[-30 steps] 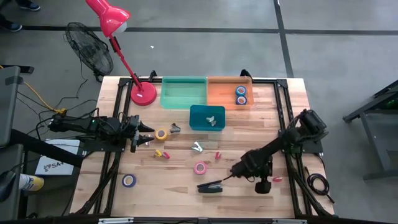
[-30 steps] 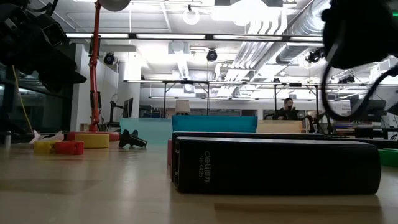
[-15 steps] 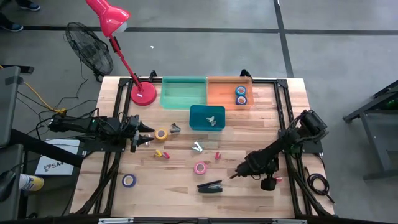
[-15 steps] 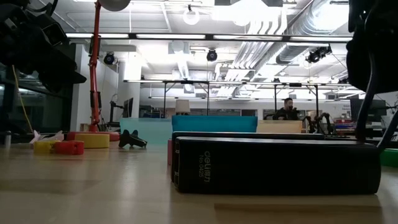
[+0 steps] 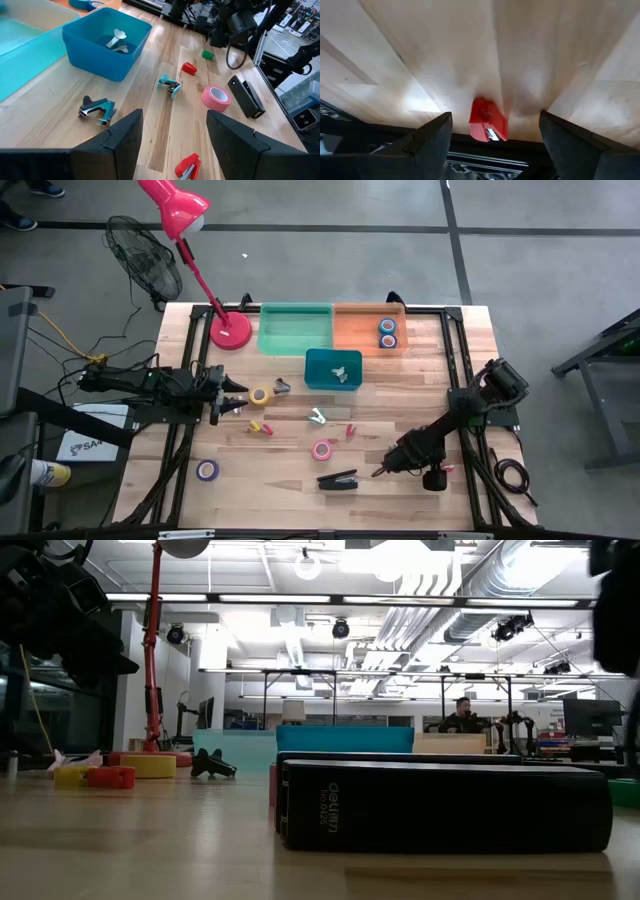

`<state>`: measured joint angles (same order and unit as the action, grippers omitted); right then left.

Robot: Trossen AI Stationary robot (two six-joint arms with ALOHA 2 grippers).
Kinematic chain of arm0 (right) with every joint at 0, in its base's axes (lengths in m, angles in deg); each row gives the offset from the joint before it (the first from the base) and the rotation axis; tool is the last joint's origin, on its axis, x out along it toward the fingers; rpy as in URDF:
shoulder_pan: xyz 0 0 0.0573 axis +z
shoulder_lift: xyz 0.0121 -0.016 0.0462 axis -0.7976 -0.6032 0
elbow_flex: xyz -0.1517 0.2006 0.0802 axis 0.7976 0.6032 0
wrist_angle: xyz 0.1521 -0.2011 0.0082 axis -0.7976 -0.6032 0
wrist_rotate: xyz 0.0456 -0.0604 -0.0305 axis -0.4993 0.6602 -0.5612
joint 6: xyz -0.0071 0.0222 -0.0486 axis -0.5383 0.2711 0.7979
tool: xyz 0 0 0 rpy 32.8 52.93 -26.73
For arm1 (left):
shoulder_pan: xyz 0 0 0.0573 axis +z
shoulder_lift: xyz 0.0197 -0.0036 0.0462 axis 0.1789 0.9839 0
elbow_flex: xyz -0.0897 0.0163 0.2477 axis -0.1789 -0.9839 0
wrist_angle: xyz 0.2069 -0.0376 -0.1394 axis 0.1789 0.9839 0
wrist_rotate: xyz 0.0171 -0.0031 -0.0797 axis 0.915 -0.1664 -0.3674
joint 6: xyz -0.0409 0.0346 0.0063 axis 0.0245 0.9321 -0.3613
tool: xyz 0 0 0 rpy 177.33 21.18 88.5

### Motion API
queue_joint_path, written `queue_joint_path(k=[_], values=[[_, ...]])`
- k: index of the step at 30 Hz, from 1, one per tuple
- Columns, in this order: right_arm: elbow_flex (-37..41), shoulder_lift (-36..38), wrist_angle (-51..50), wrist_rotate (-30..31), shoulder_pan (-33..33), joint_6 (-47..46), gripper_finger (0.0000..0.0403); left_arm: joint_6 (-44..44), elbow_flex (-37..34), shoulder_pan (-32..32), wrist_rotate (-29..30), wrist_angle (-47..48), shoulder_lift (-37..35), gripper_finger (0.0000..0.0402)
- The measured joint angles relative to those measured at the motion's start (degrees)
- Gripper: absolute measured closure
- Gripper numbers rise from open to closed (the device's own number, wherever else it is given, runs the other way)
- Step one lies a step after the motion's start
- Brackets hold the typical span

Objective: Pick and place Stapler, Stapler remover, tape
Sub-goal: Put the right red stapler into the green bin

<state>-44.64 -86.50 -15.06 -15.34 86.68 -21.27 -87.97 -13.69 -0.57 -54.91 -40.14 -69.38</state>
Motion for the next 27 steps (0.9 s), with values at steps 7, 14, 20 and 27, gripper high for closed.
queue_joint_path(k=[7, 14, 20, 27], values=[[-0.2, 0.0, 1.4, 2.7, 4.5, -0.5, 0.0114, 0.0, 0.0, 0.0, 0.0, 0.0, 0.0, 0.0184], [-0.2, 0.3, 3.4, 7.0, 10.2, -2.3, 0.0115, 0.0, 0.0, 0.0, 0.0, 0.0, 0.0, 0.0184], [-0.2, 0.3, 4.1, 12.4, 13.7, -5.8, 0.0115, 0.0, 0.0, 0.0, 0.0, 0.0, 0.0, 0.0184], [-0.2, 0.3, 4.3, 12.8, 15.1, -5.9, 0.0114, 0.0, 0.0, 0.0, 0.0, 0.0, 0.0, 0.0184]])
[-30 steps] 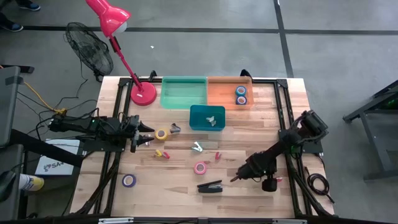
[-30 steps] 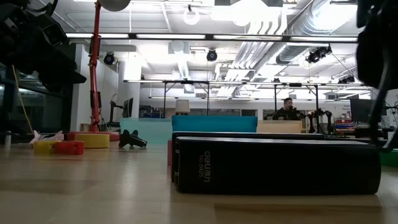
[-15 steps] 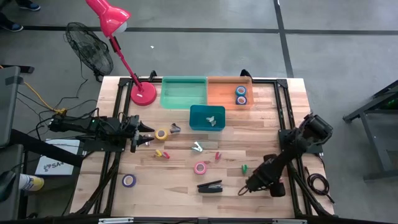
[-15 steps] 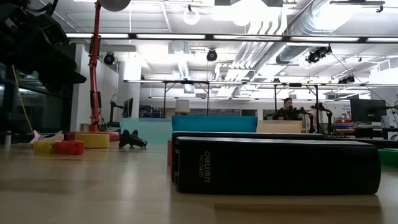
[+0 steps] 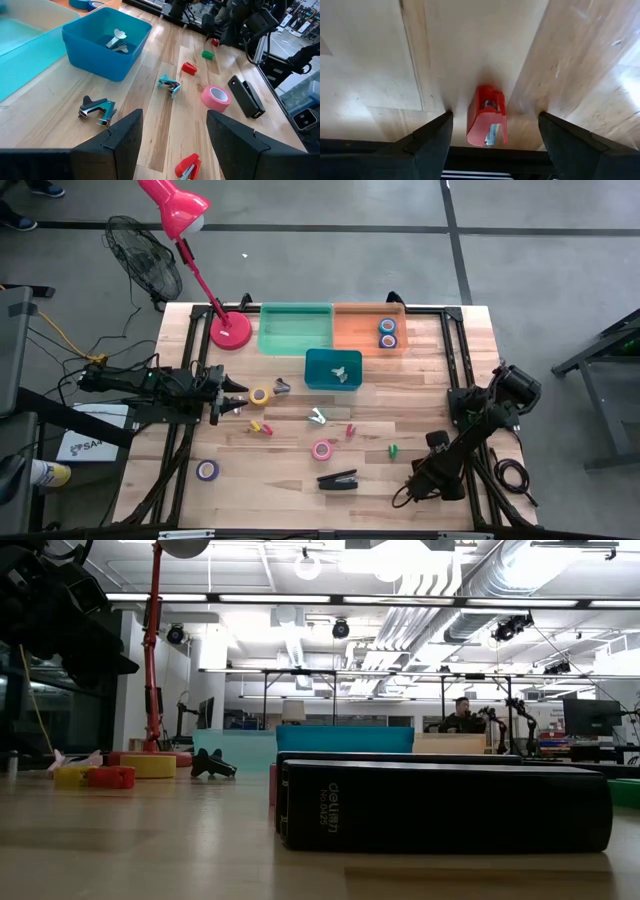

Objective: Pick and place Stapler, Stapler remover, tape
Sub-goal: Put the right red stapler into the green bin

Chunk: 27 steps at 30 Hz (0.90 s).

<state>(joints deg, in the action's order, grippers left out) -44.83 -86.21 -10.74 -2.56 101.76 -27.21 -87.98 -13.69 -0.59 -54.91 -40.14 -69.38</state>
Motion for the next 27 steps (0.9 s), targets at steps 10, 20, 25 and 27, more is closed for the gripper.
queue_joint_path(k=[10, 20, 25, 27], values=[[0.0, -0.1, 0.3, 0.3, -0.5, 0.0, 0.0122, 0.0, 0.0, 0.0, 0.0, 0.0, 0.0, 0.0184], [-1.6, 0.8, 0.1, 2.9, -0.6, 0.5, 0.0124, 0.0, 0.0, 0.0, 0.0, 0.0, 0.0, 0.0184], [-1.6, 1.2, 0.5, 3.4, -0.6, 0.0, 0.0128, 0.0, 0.0, 0.0, 0.0, 0.0, 0.0, 0.0184], [-1.7, 1.3, 0.5, 3.4, -0.7, 0.0, 0.0131, 0.0, 0.0, 0.0, 0.0, 0.0, 0.0, 0.0184]])
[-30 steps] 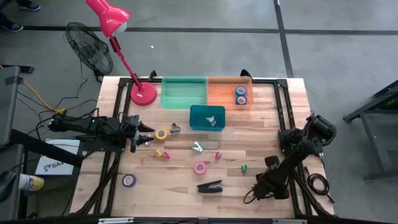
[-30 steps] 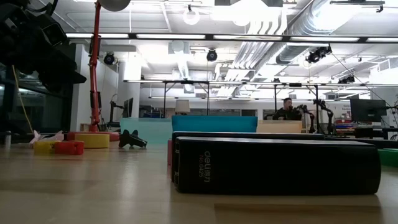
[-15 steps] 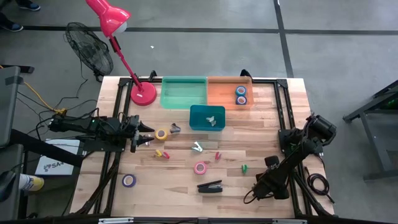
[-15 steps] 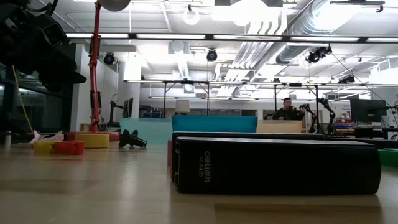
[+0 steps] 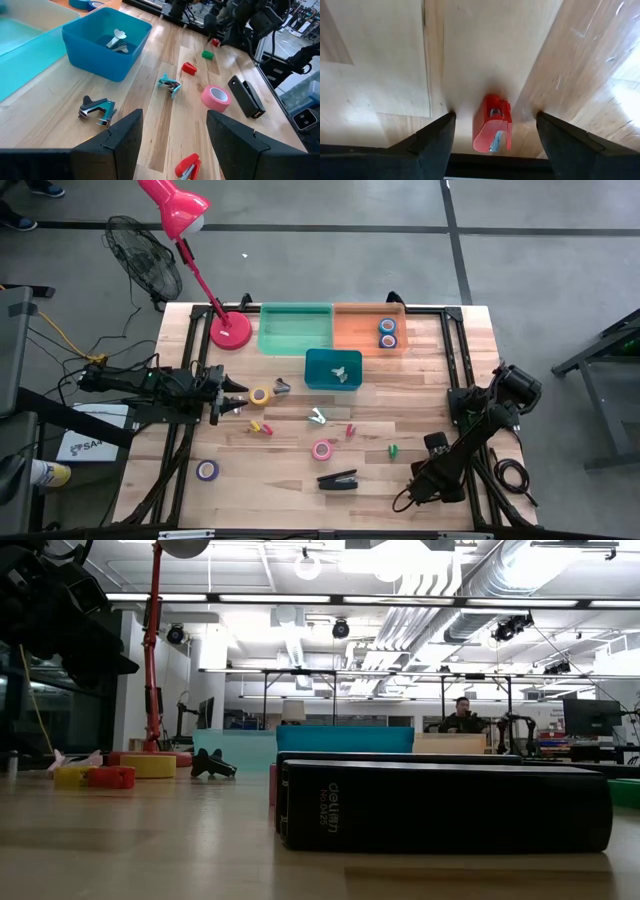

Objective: Pick and place Stapler, Stapler remover, tape
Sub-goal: Put the right red stapler into the green bin

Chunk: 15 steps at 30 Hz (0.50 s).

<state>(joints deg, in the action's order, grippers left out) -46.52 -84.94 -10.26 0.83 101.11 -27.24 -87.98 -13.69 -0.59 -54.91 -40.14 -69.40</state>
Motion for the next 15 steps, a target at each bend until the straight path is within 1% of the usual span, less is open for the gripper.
queue_joint_path(k=[15], values=[[-0.1, 0.1, 0.4, 0.0, -0.5, -0.2, 0.0160, 0.0, 0.0, 0.0, 0.0, 0.0, 0.0, 0.0184]])
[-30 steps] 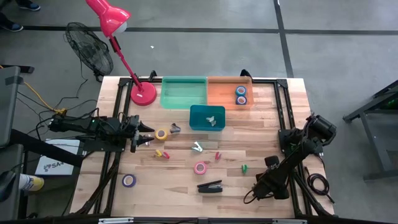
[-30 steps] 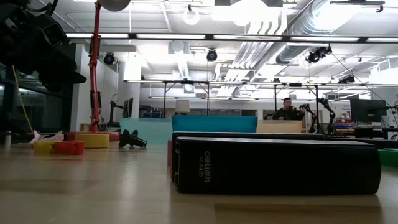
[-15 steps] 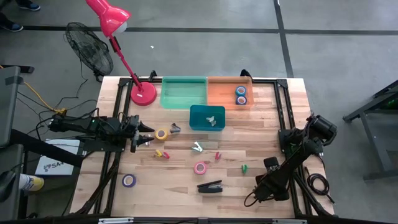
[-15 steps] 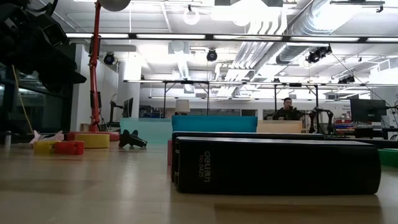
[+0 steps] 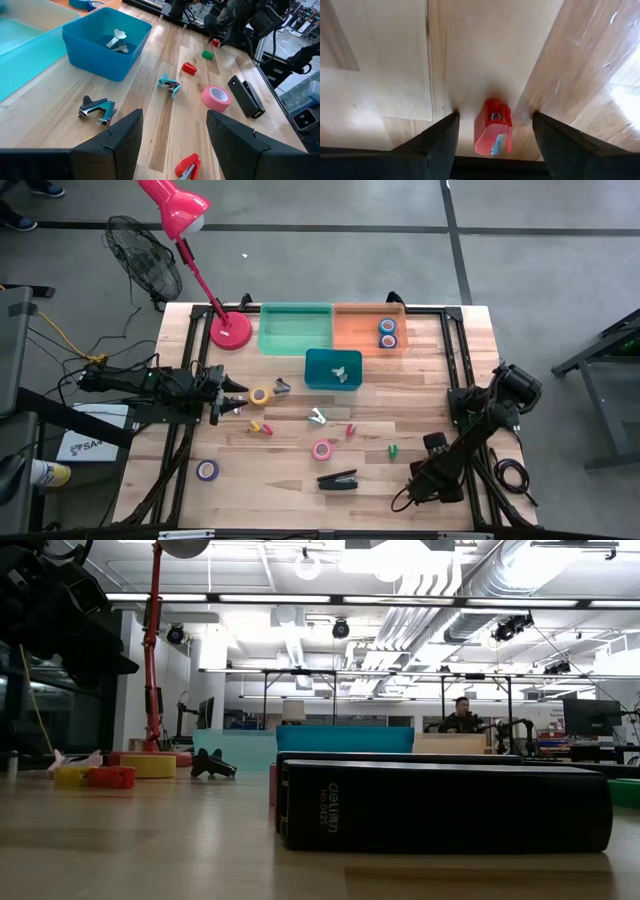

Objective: Pick and place Stapler, Stapler remover, tape
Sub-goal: Put the right red stapler into the green bin

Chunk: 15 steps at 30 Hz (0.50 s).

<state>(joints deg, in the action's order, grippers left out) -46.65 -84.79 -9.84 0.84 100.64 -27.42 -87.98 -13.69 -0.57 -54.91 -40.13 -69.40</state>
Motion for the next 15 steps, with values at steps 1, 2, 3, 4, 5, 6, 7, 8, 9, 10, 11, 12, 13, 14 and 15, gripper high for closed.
queue_joint_path(k=[1, 2, 3, 4, 5, 6, 7, 8, 9, 10, 11, 12, 13, 14, 15], values=[[0.0, 0.0, 0.0, -0.2, -0.2, -0.1, 0.0163, 0.0, 0.0, 0.0, 0.0, 0.0, 0.0, 0.0184], [0.0, 0.0, 0.0, -0.4, -0.5, -0.1, 0.0166, 0.0, 0.0, 0.0, 0.0, 0.0, 0.0, 0.0184], [0.0, 0.0, 0.1, -0.6, -0.7, -0.2, 0.0169, 0.0, 0.0, 0.0, 0.0, 0.0, 0.0, 0.0184], [0.0, 0.0, 0.1, -0.6, -0.9, -0.2, 0.0172, 0.0, 0.0, 0.0, 0.0, 0.0, 0.0, 0.0184], [0.0, 0.0, 0.1, -0.7, -1.0, -0.2, 0.0176, 0.0, 0.0, 0.0, 0.0, 0.0, 0.0, 0.0184], [0.0, 0.0, 0.1, -0.7, -1.2, -0.2, 0.0179, 0.0, 0.0, 0.0, 0.0, 0.0, 0.0, 0.0184], [0.0, 0.0, 0.1, -0.7, -1.3, -0.2, 0.0183, 0.0, 0.0, 0.0, 0.0, 0.0, 0.0, 0.0184], [0.0, 0.0, 0.2, -0.8, -1.3, -0.2, 0.0187, 0.0, 0.0, 0.0, 0.0, 0.0, 0.0, 0.0184], [0.0, 0.0, 0.2, -0.8, -1.3, -0.2, 0.0191, 0.0, 0.0, 0.0, 0.0, 0.0, 0.0, 0.0184], [0.0, 0.0, 0.3, -0.8, -1.3, -0.2, 0.0195, 0.0, 0.0, 0.0, 0.0, 0.0, 0.0, 0.0184], [0.0, 0.0, 0.3, -0.9, -1.3, -0.2, 0.0199, 0.0, 0.0, 0.0, 0.0, 0.0, 0.0, 0.0184], [0.0, 0.0, 0.4, -1.0, -1.3, -0.2, 0.0204, 0.0, 0.0, 0.0, 0.0, 0.0, 0.0, 0.0184], [0.0, 0.0, 0.4, -1.0, -1.3, -0.2, 0.0208, 0.0, 0.0, 0.0, 0.0, 0.0, 0.0, 0.0184], [0.0, 0.0, 0.4, -1.1, -1.3, -0.2, 0.0213, 0.0, 0.0, 0.0, 0.0, 0.0, 0.0, 0.0184], [0.0, 0.0, 0.5, -1.1, -1.3, -0.2, 0.0218, 0.0, 0.0, 0.0, 0.0, 0.0, 0.0, 0.0184]])
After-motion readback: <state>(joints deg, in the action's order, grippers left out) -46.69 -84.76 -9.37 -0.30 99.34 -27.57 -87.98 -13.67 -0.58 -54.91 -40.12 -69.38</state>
